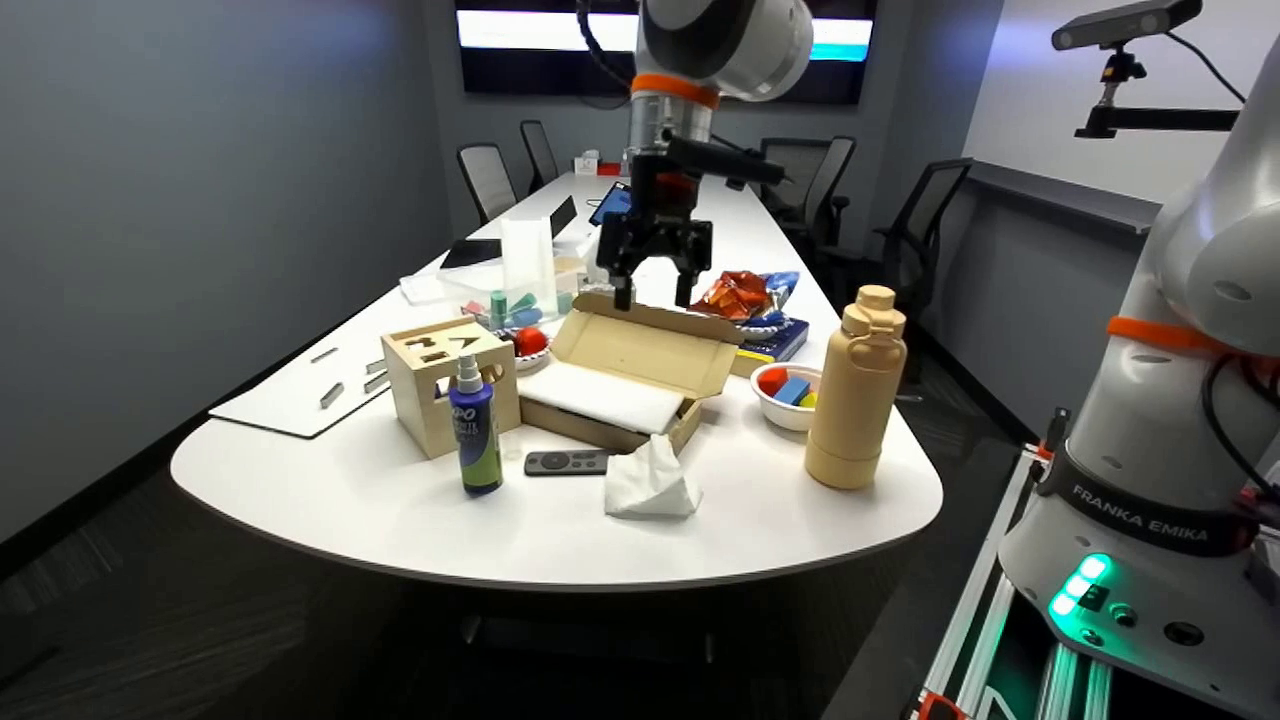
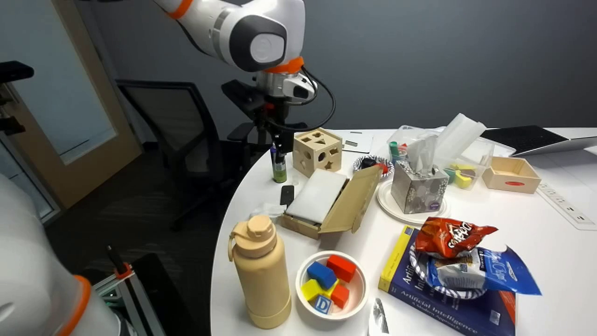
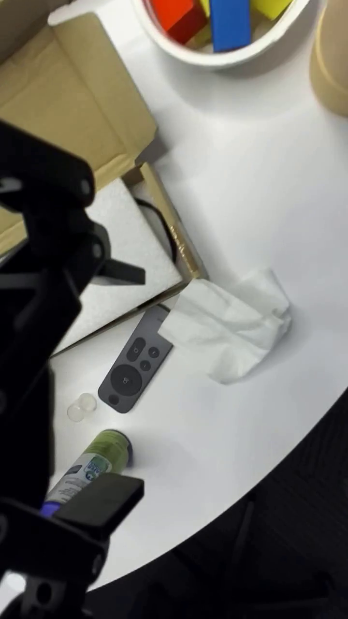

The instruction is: Place the cap on the blue spray bottle

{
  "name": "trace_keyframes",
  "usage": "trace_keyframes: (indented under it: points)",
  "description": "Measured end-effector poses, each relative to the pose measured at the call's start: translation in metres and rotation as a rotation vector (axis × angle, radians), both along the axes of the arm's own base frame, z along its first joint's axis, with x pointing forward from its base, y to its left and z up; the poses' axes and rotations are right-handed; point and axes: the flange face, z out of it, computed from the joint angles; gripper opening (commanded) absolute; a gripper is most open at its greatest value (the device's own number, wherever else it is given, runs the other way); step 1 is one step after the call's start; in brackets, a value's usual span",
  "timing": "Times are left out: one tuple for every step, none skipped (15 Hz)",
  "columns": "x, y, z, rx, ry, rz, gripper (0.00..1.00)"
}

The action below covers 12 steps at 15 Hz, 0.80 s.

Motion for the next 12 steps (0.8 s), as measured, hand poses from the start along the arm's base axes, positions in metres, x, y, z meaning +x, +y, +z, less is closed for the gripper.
trace_keyframes:
  points:
    - [0.012,0.010,-0.011,0.003,-0.010,0.005,1.00]
    - [0.022,0.020,-0.022,0.006,-0.025,0.005,1.00]
    - [0.031,0.027,-0.031,0.010,-0.047,-0.002,1.00]
    - [0.040,0.033,-0.041,0.014,-0.072,-0.014,1.00]
    - [0.049,0.038,-0.049,0.018,-0.096,-0.028,1.00]
    - [0.056,0.041,-0.057,0.021,-0.120,-0.046,1.00]
    - [0.064,0.043,-0.064,0.025,-0.144,-0.064,1.00]
    - [0.070,0.045,-0.072,0.027,-0.163,-0.078,1.00]
    - [0.075,0.047,-0.080,0.027,-0.180,-0.089,1.00]
    - [0.079,0.049,-0.088,0.025,-0.191,-0.095,1.00]
    - [0.083,0.052,-0.098,0.022,-0.197,-0.100,1.00]
    - [0.085,0.055,-0.107,0.021,-0.199,-0.105,1.00]
